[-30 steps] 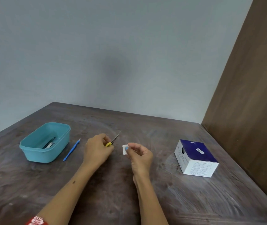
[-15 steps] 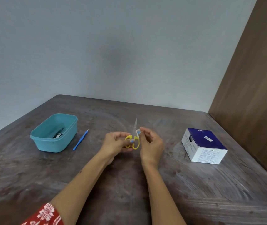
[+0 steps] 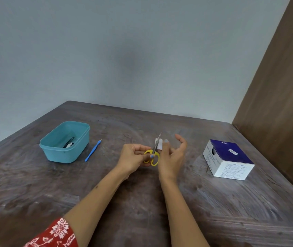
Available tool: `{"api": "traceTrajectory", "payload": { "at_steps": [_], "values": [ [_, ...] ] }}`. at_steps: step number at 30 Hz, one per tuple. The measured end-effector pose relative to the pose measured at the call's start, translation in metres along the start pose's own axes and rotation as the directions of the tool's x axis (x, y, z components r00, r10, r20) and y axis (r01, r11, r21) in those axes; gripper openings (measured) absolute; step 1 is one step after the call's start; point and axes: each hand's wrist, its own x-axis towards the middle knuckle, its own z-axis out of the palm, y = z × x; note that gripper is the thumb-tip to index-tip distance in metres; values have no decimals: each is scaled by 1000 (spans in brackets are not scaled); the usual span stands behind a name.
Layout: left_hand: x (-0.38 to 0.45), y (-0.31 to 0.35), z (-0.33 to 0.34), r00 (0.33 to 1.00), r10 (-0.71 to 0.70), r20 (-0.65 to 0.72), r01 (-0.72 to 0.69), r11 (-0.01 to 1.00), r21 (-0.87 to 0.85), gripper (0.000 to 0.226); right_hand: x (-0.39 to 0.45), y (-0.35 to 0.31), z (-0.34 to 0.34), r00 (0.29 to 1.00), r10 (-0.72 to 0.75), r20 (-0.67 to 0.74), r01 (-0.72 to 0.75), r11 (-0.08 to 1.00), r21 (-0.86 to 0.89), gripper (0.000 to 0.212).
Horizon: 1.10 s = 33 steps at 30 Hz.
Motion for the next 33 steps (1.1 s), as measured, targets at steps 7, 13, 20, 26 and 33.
{"api": "traceTrajectory", "payload": {
  "at_steps": [7, 13, 20, 26, 33],
  "values": [
    [2, -1, -1, 1000, 9, -14, -10, 1000, -15, 15, -2, -6, -2, 999, 40, 26, -43, 995, 92, 50],
    [3, -4, -4, 1000, 11, 2, -11, 999, -35, 14, 2, -6, -4, 988, 78, 132, -106, 971, 215, 54],
    [2, -1, -8, 996, 8, 92, -4, 999, -39, 15, 8, -2, -5, 962, 189, 197, -242, 926, 290, 44],
    [1, -2, -9, 987, -36, 155, 41, 999, -29, 16, 14, -1, -4, 958, 239, 160, -284, 870, 404, 43],
    [4, -3, -14, 990, -45, 131, 46, 999, -8, 16, 13, 3, -5, 945, 239, 225, -297, 914, 276, 43]
  ]
}}
